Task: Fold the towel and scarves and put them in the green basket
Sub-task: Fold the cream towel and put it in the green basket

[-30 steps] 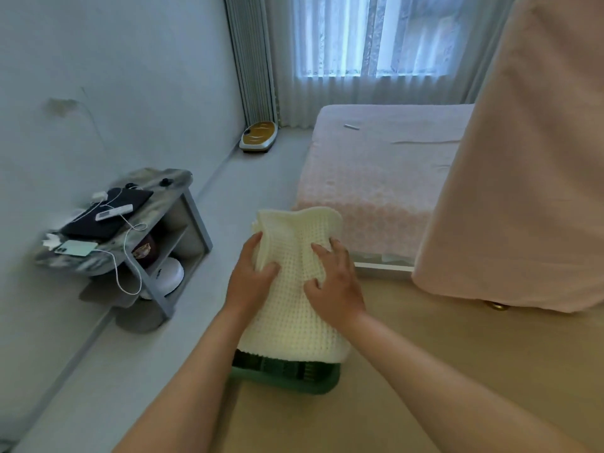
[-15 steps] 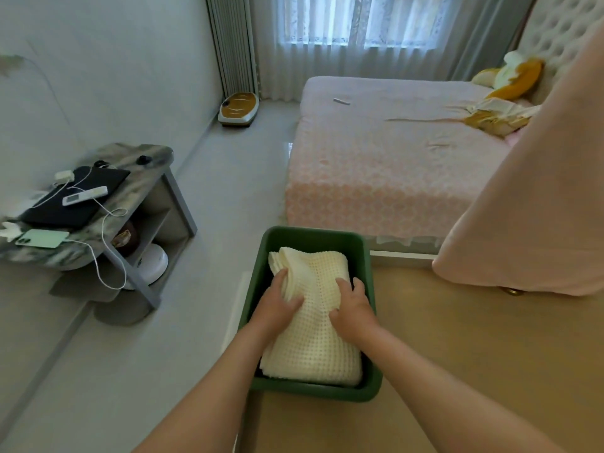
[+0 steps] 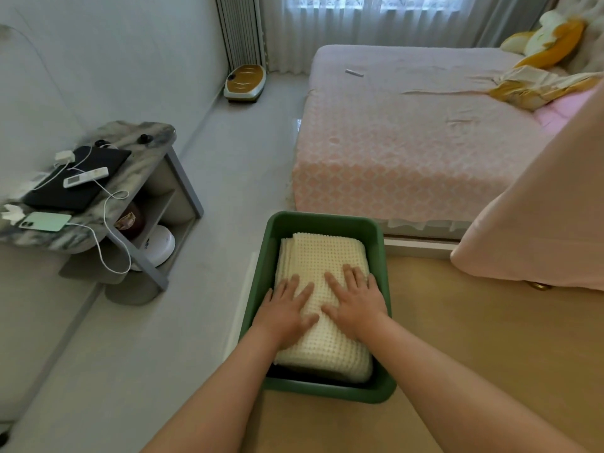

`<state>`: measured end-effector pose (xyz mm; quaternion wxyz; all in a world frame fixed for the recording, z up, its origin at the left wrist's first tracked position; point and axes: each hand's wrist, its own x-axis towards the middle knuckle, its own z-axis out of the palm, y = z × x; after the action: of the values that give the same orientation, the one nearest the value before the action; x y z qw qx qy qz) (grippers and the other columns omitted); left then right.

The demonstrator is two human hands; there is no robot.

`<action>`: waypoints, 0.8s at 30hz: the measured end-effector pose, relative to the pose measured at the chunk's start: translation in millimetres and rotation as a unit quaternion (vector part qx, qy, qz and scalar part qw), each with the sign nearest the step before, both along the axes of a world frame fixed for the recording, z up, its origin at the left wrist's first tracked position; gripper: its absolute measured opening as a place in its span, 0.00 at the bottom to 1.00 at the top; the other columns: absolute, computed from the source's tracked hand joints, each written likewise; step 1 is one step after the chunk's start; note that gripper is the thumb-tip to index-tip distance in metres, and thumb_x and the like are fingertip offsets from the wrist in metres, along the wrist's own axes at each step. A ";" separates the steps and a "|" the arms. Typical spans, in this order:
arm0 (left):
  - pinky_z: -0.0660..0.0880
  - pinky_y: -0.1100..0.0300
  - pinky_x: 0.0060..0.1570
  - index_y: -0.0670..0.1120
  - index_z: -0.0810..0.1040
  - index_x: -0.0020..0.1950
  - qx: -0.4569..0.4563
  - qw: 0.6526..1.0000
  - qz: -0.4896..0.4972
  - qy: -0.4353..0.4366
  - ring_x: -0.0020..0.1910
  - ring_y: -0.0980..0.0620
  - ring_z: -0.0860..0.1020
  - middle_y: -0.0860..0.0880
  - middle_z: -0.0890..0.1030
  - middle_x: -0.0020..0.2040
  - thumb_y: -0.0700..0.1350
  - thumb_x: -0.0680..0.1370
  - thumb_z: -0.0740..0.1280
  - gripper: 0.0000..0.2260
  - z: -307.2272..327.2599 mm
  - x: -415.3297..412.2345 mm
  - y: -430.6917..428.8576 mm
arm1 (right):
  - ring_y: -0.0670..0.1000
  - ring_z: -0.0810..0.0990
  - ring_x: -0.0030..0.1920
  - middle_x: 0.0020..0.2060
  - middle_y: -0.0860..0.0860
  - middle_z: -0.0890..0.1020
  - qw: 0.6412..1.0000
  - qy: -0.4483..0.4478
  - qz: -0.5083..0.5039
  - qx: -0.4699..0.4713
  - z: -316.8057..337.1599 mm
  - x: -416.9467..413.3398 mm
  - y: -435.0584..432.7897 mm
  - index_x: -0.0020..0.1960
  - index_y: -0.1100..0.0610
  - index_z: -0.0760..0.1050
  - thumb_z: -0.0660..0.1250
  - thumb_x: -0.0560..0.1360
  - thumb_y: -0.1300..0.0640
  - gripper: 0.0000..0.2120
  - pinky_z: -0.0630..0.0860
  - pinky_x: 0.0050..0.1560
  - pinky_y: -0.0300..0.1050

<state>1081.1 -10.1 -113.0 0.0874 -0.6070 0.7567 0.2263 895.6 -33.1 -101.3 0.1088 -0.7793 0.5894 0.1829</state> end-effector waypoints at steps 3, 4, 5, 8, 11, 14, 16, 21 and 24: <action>0.40 0.46 0.77 0.57 0.34 0.78 0.026 0.999 0.000 -0.047 0.78 0.48 0.36 0.48 0.34 0.79 0.66 0.81 0.46 0.32 -10.3 -1.5 -13.3 | 0.60 0.37 0.79 0.79 0.59 0.36 1.000 0.015 -0.004 -0.008 -3.9 3.5 -3.2 0.79 0.47 0.31 0.40 0.81 0.34 0.34 0.38 0.77 0.60; 0.40 0.47 0.77 0.57 0.33 0.78 0.026 0.998 -0.002 -0.063 0.78 0.48 0.37 0.47 0.33 0.79 0.66 0.81 0.45 0.32 -11.4 -2.3 -17.0 | 0.61 0.37 0.79 0.78 0.59 0.37 1.000 0.009 -0.004 -0.016 -5.4 5.5 -1.8 0.79 0.49 0.32 0.40 0.81 0.36 0.33 0.38 0.77 0.60; 0.40 0.47 0.77 0.56 0.33 0.78 0.026 0.997 -0.004 -0.074 0.79 0.47 0.37 0.47 0.34 0.79 0.66 0.81 0.44 0.32 -11.0 -3.0 -19.8 | 0.61 0.36 0.79 0.78 0.60 0.37 1.000 -0.003 -0.003 -0.025 -6.7 7.8 0.3 0.80 0.50 0.33 0.40 0.82 0.37 0.33 0.38 0.77 0.61; 0.42 0.47 0.77 0.50 0.42 0.81 -0.014 0.996 -0.024 -0.090 0.79 0.46 0.41 0.45 0.40 0.80 0.64 0.82 0.45 0.32 -2.9 -2.0 -17.7 | 0.58 0.34 0.78 0.79 0.59 0.37 0.997 -0.045 0.038 -0.047 -7.3 10.4 10.1 0.81 0.54 0.38 0.36 0.80 0.38 0.34 0.36 0.77 0.59; 0.46 0.47 0.77 0.44 0.62 0.77 -0.141 0.984 -0.043 -0.099 0.79 0.45 0.50 0.44 0.52 0.80 0.55 0.83 0.51 0.25 13.2 0.2 -5.4 | 0.55 0.34 0.79 0.80 0.55 0.38 0.991 -0.099 0.082 -0.044 -1.7 9.0 21.5 0.81 0.53 0.42 0.37 0.80 0.38 0.34 0.35 0.77 0.56; 0.53 0.50 0.77 0.45 0.64 0.76 -0.213 0.975 -0.040 -0.053 0.77 0.48 0.59 0.46 0.60 0.79 0.49 0.82 0.54 0.23 21.5 4.2 9.0 | 0.54 0.30 0.77 0.79 0.53 0.34 0.991 -0.110 0.075 -0.004 -0.4 10.5 32.9 0.81 0.51 0.38 0.46 0.81 0.36 0.35 0.34 0.76 0.62; 0.50 0.51 0.77 0.47 0.54 0.80 -0.146 0.985 -0.087 -0.030 0.79 0.50 0.54 0.48 0.54 0.80 0.51 0.82 0.54 0.27 21.5 8.2 17.9 | 0.54 0.27 0.76 0.77 0.53 0.31 0.993 -0.089 0.070 0.033 -5.1 12.3 37.3 0.80 0.50 0.33 0.47 0.78 0.32 0.41 0.31 0.75 0.63; 0.41 0.46 0.77 0.46 0.38 0.80 -0.016 0.982 -0.124 -0.143 0.79 0.49 0.41 0.47 0.40 0.80 0.61 0.80 0.58 0.39 19.2 12.8 33.0 | 0.54 0.25 0.75 0.76 0.53 0.27 0.995 -0.058 0.070 0.046 -13.7 16.0 39.2 0.78 0.49 0.28 0.52 0.73 0.25 0.50 0.30 0.73 0.64; 0.46 0.44 0.77 0.45 0.46 0.81 0.014 0.982 -0.110 -0.151 0.79 0.47 0.48 0.46 0.47 0.81 0.63 0.77 0.64 0.43 22.0 7.4 23.9 | 0.55 0.28 0.76 0.77 0.52 0.31 0.993 -0.075 0.066 0.057 -8.8 19.7 37.5 0.79 0.48 0.32 0.57 0.70 0.24 0.53 0.33 0.75 0.65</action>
<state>1088.5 13.8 -91.0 0.2336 -0.5464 0.7935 0.1314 915.3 4.3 -110.2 0.1848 -0.8206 0.5152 0.1643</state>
